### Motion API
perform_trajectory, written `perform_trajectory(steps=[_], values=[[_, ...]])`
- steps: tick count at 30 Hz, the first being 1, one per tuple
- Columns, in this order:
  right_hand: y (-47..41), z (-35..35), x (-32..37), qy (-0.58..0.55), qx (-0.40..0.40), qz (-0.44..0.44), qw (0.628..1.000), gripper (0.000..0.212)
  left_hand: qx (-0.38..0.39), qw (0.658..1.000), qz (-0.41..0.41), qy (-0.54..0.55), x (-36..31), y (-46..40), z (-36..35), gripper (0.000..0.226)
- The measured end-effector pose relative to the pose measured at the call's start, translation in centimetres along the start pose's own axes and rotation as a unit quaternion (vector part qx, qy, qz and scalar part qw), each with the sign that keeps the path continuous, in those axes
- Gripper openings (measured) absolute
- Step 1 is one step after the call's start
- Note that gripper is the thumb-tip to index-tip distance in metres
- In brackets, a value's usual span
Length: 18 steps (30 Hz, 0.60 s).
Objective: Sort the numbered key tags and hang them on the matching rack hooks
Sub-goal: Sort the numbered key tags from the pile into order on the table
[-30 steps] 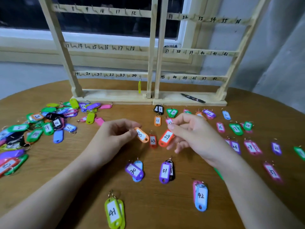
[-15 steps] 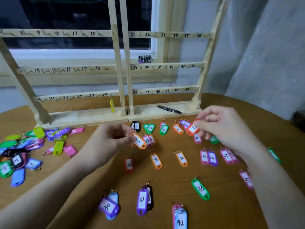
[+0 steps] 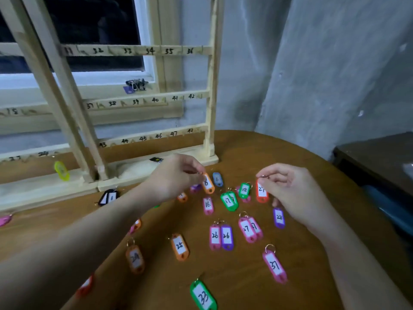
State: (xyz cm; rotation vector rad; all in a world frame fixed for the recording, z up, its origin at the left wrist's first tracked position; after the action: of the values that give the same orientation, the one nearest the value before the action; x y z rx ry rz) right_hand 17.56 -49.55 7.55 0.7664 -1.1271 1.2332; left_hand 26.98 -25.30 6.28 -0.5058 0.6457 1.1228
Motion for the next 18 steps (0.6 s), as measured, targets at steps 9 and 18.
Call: perform_trajectory(steps=[9, 18], values=[[-0.2, 1.7, -3.2, -0.038, -0.063, -0.020, 0.997, 0.015, 0.028, 0.998, -0.008, -0.056, -3.4, -8.6, -6.2, 0.008], [-0.4, 2.6, -3.7, -0.002, -0.072, -0.028, 0.997, 0.014, 0.028, 0.988, -0.042, -0.149, -5.5, -12.7, -9.8, 0.005]])
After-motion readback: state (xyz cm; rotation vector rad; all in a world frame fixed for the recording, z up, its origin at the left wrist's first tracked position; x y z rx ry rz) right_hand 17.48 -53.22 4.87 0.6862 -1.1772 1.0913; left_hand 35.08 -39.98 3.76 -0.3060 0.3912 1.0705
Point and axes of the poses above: each hand's wrist, its own y-axis away from the middle knuckle, its own z-axis out of the back of the hand, x = y × z, the point moved 2 cm from there along -y, towards the middle knuckle, and after that the axes turned 12 degrees about -y, right-handed, at the moved point
